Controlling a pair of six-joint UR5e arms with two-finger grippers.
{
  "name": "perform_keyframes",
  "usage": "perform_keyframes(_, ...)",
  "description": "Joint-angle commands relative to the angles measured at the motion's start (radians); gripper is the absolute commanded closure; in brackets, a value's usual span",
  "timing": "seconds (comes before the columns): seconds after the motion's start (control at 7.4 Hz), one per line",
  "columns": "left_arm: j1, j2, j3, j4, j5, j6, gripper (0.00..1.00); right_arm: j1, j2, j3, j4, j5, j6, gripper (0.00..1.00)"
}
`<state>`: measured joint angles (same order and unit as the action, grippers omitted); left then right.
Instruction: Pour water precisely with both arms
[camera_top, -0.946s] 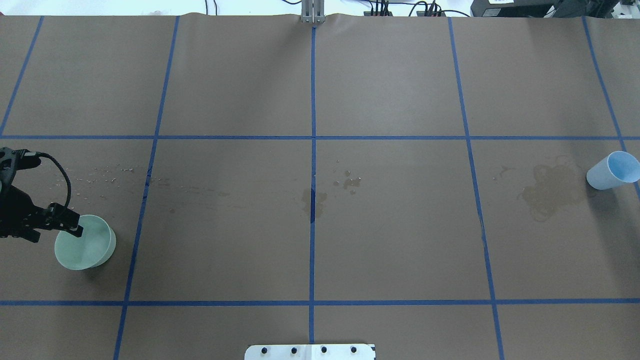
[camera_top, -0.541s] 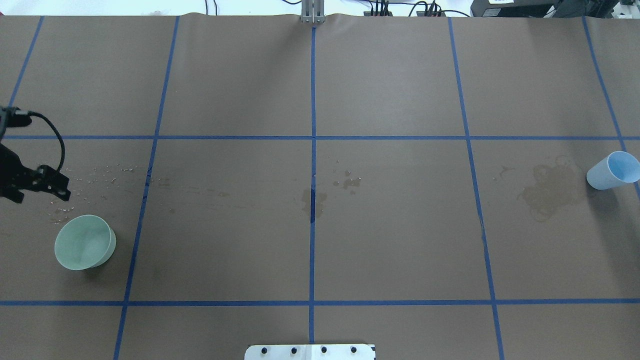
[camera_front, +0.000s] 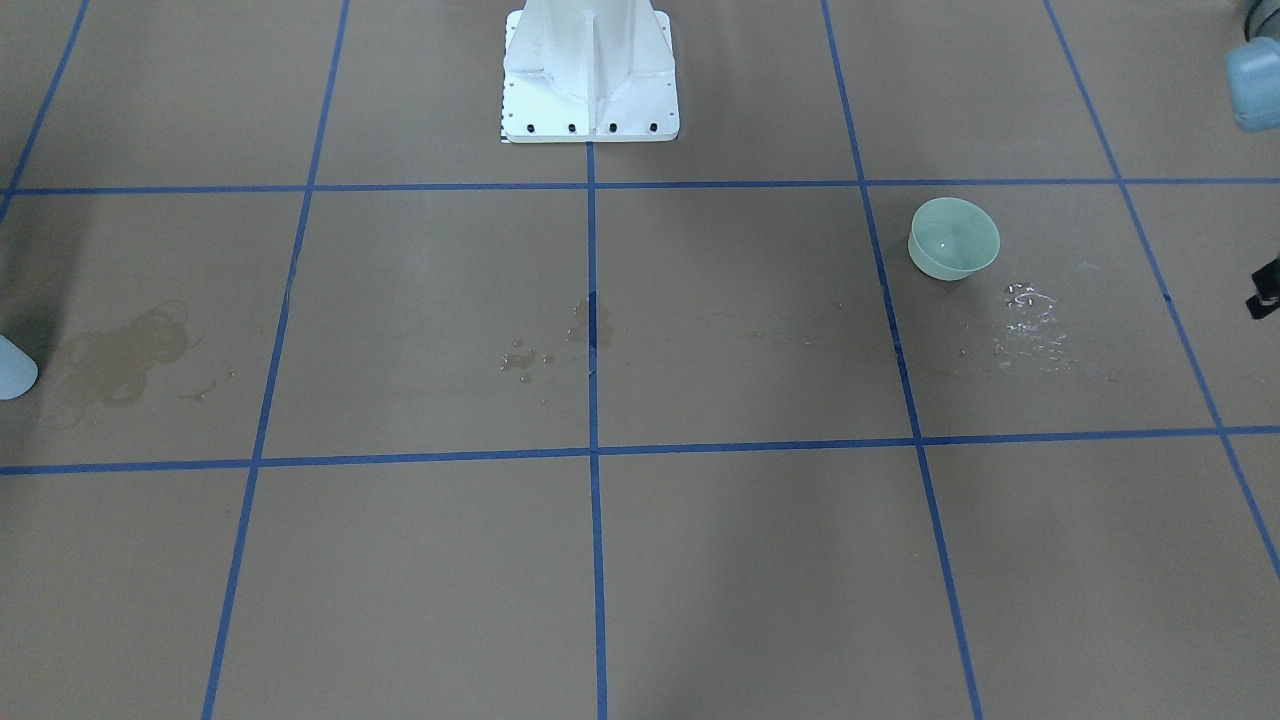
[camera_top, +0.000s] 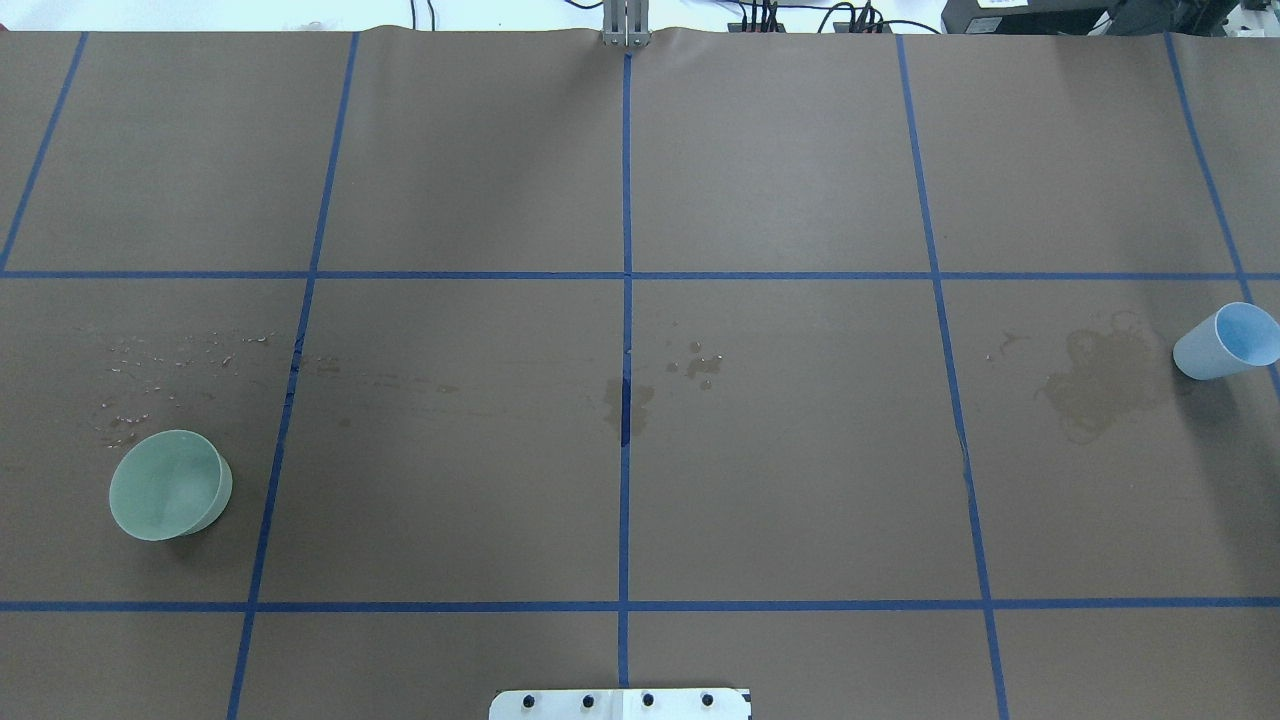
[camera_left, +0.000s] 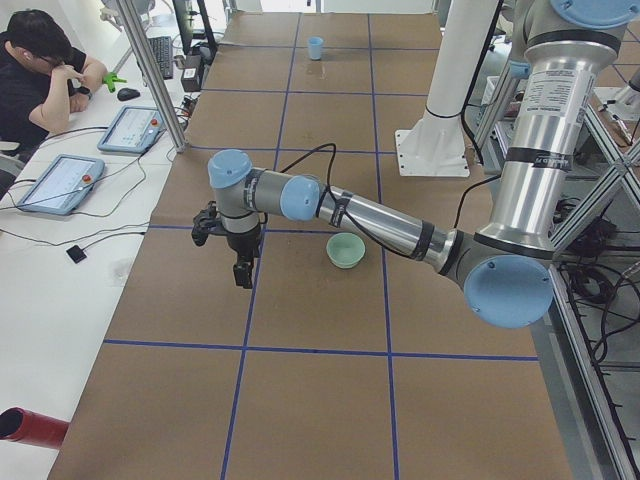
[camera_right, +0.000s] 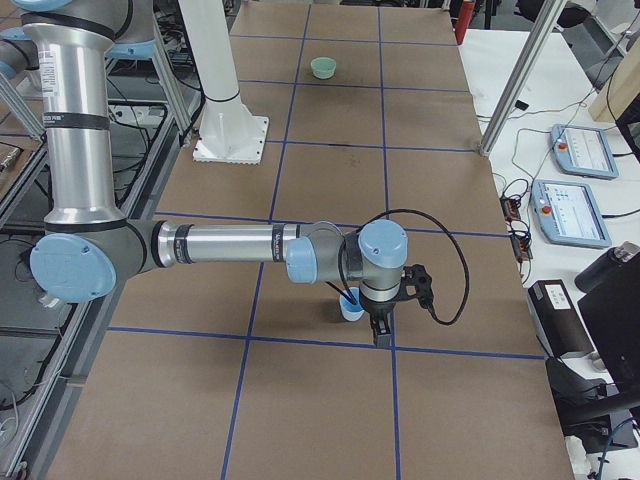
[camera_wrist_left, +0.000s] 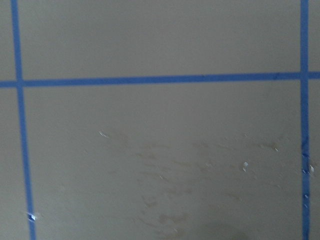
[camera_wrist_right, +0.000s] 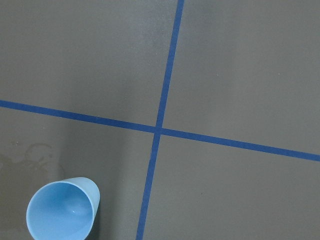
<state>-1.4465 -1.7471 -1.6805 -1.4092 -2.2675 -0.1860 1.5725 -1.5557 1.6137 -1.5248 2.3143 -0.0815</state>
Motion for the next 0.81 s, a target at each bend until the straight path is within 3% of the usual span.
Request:
perform_keyframes(0.0, -0.081, 0.044, 0.138, -0.106, -0.060, 0.029, 0.00, 0.000, 0.008, 0.003, -0.026, 0.065, 0.000, 0.01)
perform_keyframes(0.41, -0.091, 0.138, 0.105, -0.252, -0.099, 0.030, 0.00, 0.000, 0.011, 0.000, -0.028, 0.076, 0.002, 0.01)
perform_keyframes(0.68, -0.092, 0.155, 0.067, -0.257, -0.093, 0.028, 0.00, 0.000, 0.009, -0.003, -0.028, 0.076, 0.002, 0.01)
